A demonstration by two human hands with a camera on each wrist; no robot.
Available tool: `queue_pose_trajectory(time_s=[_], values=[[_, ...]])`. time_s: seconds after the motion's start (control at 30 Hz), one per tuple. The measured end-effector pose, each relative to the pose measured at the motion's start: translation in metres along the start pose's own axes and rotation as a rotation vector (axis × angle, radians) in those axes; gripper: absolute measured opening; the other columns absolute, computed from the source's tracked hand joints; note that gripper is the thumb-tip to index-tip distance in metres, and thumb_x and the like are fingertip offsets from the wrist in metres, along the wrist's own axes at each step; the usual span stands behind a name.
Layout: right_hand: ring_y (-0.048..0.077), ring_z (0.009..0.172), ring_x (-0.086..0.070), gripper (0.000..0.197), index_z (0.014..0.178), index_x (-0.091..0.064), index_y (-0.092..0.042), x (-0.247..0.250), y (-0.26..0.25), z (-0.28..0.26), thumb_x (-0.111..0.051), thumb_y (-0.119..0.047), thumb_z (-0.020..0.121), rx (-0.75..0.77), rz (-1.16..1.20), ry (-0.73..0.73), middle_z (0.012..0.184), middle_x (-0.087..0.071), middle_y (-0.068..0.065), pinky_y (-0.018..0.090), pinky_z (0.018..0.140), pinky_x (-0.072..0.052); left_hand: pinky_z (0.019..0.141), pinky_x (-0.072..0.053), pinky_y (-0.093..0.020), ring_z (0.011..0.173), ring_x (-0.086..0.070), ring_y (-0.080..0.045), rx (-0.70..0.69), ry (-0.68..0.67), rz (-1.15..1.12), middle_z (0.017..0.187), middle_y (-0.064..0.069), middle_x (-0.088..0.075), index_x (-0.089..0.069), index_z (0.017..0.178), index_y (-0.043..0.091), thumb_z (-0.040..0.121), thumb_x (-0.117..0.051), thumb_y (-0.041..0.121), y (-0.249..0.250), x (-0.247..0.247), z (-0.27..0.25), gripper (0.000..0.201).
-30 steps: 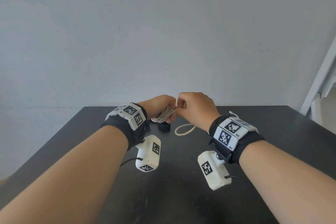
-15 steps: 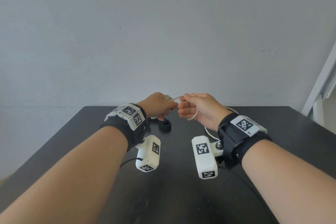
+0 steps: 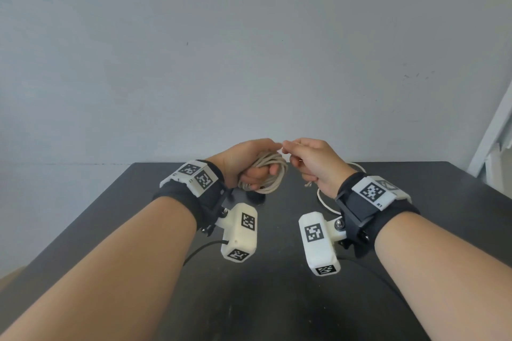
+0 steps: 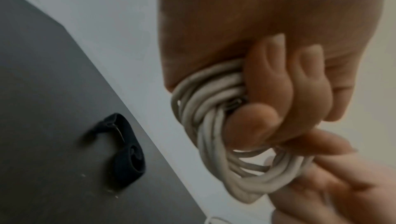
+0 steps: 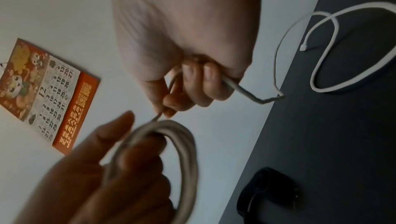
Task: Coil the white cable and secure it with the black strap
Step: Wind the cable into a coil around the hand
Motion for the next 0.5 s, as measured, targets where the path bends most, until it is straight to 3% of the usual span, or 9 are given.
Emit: queue_pose_trajectory(time_s=[0.13,0.23,0.37,0.5], values=[[0.009,0.039,-0.029,0.018,0.076,-0.055,-0.013,0.023,0.009,0.002,-0.058,-0.021,0.091,0.018,-0.073,0.163,0.057,-0.045,0.000,0.019,0.034,-0.022,0.038,-0.026,-0.023,0.024,-0.022,-0.008,-0.111,-0.080,-0.264,0.029,0.006,-0.027,-0.055,0.057,0.007,0.097,-0.024,0.034,0.025,-0.003,-0.004,0.058],[0.010,0.040,-0.033,0.025,0.069,-0.056,-0.012,0.020,0.014,0.001,-0.052,-0.020,0.093,0.006,-0.236,0.112,0.055,-0.045,0.001,0.020,0.040,-0.026,0.039,-0.029,-0.023,0.024,-0.024,-0.007,-0.158,-0.139,-0.342,0.029,0.006,-0.028,-0.053,0.061,0.006,0.095,-0.027,0.035,0.041,-0.012,-0.008,0.053],[0.015,0.054,-0.048,0.040,0.057,-0.055,-0.017,0.009,0.011,0.003,-0.041,-0.020,0.094,0.026,-0.581,0.078,0.057,-0.052,0.000,0.027,0.058,-0.037,0.040,-0.033,-0.022,0.025,-0.027,-0.006,-0.220,-0.162,-0.372,0.031,0.008,-0.031,-0.051,0.066,0.007,0.097,-0.029,0.032,0.052,-0.022,-0.006,0.045],[0.018,0.057,-0.051,0.038,0.058,-0.056,-0.015,-0.002,0.012,0.003,-0.045,-0.022,0.094,-0.010,-0.682,0.005,0.058,-0.053,0.000,0.028,0.057,-0.036,0.046,-0.041,-0.022,0.032,-0.032,-0.008,-0.290,-0.048,-0.473,0.038,0.005,-0.037,-0.052,0.075,0.006,0.099,-0.032,0.029,0.058,-0.013,-0.004,0.038]])
Point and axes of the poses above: each hand's wrist, its own z-axis towards the middle knuckle, its own x-axis out of the back of the hand, y = z × x, the point moved 9 cm from there along z, towards the middle knuckle
